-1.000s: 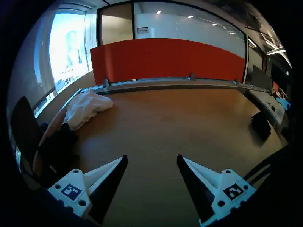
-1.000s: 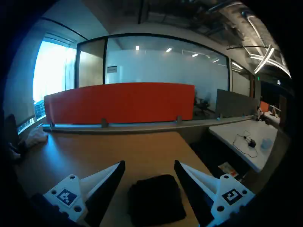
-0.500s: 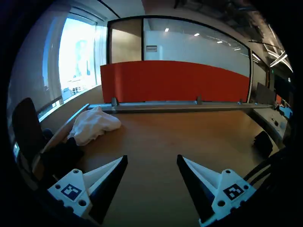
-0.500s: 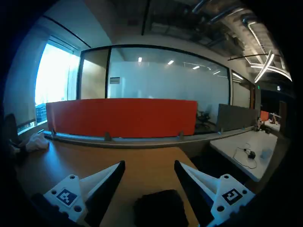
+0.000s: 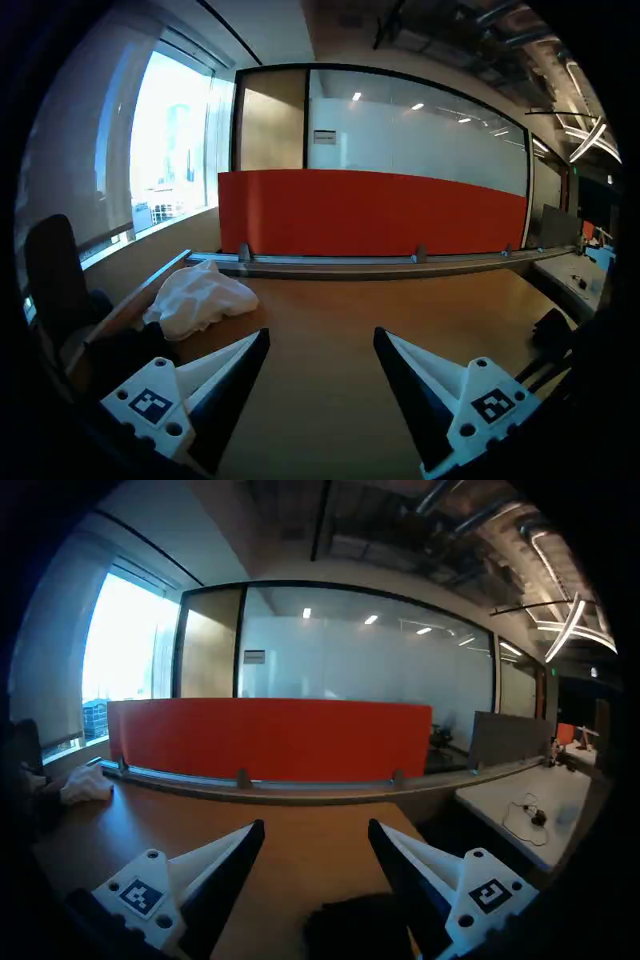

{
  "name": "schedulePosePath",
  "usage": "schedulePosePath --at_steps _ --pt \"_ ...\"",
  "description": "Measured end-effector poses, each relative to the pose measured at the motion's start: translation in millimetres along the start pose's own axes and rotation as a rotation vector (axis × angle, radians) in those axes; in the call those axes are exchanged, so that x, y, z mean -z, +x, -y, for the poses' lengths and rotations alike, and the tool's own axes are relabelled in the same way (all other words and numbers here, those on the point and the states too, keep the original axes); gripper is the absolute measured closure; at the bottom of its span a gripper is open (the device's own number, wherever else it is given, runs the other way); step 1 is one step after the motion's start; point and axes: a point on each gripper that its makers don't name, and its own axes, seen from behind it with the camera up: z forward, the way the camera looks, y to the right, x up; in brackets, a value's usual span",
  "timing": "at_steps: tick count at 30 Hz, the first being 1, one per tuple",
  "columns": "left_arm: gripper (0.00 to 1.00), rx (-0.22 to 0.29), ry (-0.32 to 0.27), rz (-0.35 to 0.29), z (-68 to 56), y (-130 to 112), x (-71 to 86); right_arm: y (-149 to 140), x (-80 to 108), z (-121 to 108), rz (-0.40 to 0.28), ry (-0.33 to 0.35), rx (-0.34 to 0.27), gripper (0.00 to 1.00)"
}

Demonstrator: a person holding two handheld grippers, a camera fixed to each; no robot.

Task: Fold towel

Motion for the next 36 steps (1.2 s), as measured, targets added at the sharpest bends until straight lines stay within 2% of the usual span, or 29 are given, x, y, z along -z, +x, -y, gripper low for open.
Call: schedulePosePath --at_steps 23,29,36 --pt "0.03 0.042 -0.025 -0.058 5.8 20 -4.3 33 -7.0 118 -0.060 0.082 -0.053 0.00" --pt "0.04 0.048 -0.013 -0.071 12.6 23 -3.6 37 -9.9 131 -0.063 0.086 -0.052 0.00" --pt "0.03 0.026 -0.016 -0.082 12.5 22 -4.1 43 -9.9 141 -0.055 0.095 -0.047 0.00"
